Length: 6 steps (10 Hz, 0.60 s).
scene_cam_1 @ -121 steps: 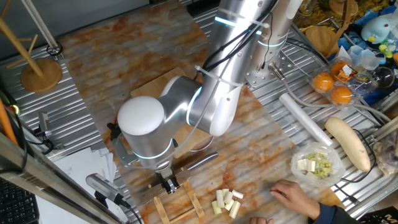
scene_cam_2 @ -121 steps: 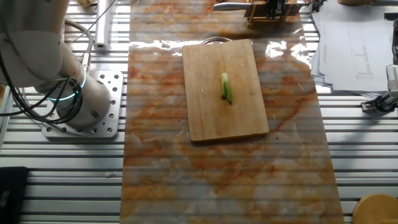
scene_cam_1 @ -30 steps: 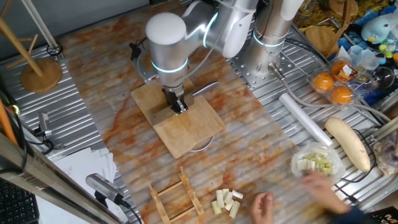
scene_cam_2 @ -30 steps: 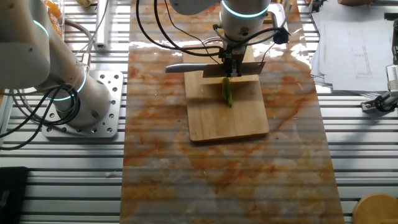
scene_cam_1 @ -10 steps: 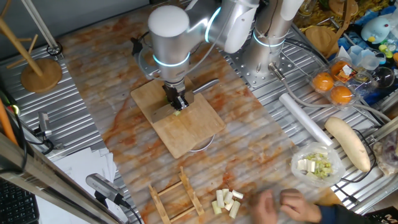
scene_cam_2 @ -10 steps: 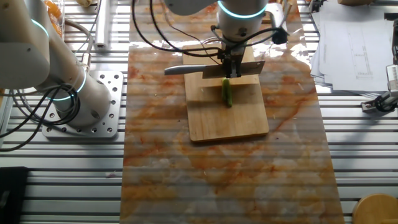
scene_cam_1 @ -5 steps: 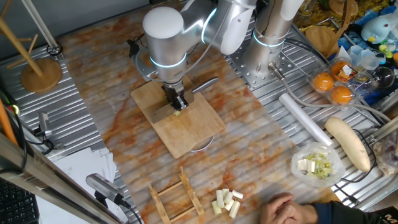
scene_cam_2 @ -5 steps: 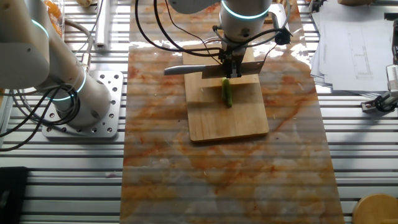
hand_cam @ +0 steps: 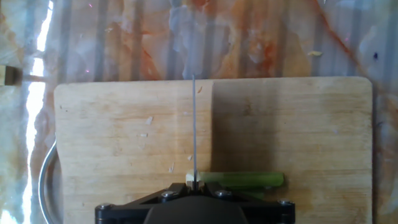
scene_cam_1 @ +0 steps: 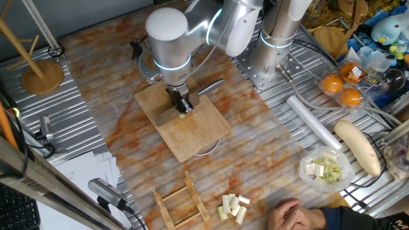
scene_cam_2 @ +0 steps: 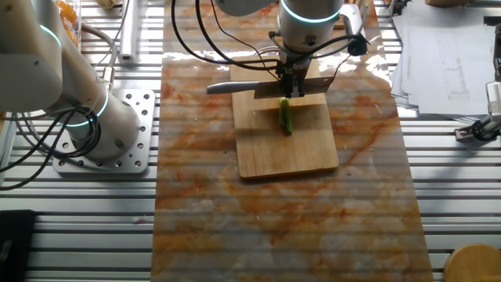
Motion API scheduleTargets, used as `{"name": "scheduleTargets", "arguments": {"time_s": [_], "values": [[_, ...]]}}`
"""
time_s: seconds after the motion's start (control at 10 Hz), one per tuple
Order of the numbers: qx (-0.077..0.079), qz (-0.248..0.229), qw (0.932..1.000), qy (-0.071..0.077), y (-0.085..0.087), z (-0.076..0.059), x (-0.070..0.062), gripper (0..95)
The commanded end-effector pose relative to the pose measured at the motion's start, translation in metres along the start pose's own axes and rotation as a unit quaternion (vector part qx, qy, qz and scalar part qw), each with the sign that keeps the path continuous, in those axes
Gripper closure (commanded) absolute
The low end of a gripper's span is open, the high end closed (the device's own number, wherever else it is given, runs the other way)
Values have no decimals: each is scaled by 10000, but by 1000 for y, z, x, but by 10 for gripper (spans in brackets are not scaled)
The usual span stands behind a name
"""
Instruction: Chop the scallions
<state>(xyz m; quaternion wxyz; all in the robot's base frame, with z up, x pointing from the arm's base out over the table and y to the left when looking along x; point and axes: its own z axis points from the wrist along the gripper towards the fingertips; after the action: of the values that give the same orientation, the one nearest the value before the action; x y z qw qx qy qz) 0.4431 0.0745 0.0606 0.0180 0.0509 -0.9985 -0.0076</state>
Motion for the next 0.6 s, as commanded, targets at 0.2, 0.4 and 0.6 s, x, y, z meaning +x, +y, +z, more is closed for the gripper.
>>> {"name": "scheduleTargets", "arguments": {"time_s": [0.2, 0.4, 0.6], "values": [[-5, -10, 10000, -3, 0, 0, 1, 950], [-124, -60, 9999, -22, 0, 0, 1, 950], [-177, -129, 9997, 116, 0, 0, 1, 950]]}}
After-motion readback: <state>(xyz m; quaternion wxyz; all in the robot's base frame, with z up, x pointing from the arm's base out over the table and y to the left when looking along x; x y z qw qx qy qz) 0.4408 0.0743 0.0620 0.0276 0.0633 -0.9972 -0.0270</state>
